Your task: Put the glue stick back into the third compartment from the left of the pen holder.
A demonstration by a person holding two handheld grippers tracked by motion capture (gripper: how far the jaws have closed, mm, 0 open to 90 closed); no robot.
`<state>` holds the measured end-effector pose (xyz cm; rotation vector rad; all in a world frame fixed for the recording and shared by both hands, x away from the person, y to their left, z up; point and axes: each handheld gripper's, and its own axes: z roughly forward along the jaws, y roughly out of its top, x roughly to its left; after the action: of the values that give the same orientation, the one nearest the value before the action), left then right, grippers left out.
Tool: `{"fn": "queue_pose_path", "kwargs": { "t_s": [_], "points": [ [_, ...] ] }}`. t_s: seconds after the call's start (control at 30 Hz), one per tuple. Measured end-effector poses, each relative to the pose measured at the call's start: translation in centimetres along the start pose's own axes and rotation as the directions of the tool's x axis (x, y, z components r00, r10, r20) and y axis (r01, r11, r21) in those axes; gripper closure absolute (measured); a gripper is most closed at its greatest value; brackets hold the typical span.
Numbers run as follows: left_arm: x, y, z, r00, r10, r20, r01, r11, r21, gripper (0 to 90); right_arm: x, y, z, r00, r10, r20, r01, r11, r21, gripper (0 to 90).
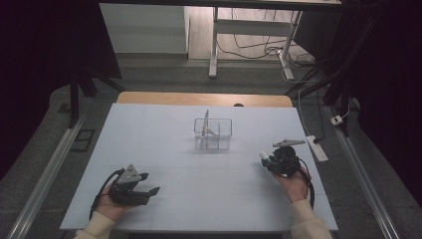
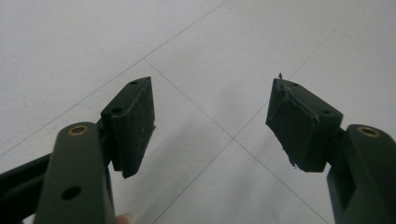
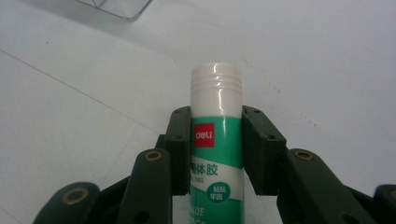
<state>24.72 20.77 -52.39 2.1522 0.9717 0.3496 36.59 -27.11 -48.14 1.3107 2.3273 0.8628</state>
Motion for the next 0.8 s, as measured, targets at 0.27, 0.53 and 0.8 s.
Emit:
{"fn": "queue_pose_path", "kwargs": {
  "t_s": [0.27,0.53,0.8],
  "points": [
    [-0.04,0.00,0.10,1.0000,0.008,0.000,-0.008,0.9999,0.008,32.4,0.26,0.22,-0.42,1.0000,0.000,-0.008,0.000,0.9993,-0.037,64.4],
    [-0.27,-0.02,0.42,0.9997,0.024,0.001,-0.024,0.9994,0.026,32.3,0.63,0.38,-0.54,0.9998,-0.013,-0.017,0.012,0.9985,-0.054,64.4],
    [-0.50,-0.08,0.80,0.9986,0.052,0.006,-0.053,0.9970,0.057,31.4,0.81,0.42,-0.57,0.9994,-0.020,-0.026,0.018,0.9973,-0.071,64.4]
  ]
}}
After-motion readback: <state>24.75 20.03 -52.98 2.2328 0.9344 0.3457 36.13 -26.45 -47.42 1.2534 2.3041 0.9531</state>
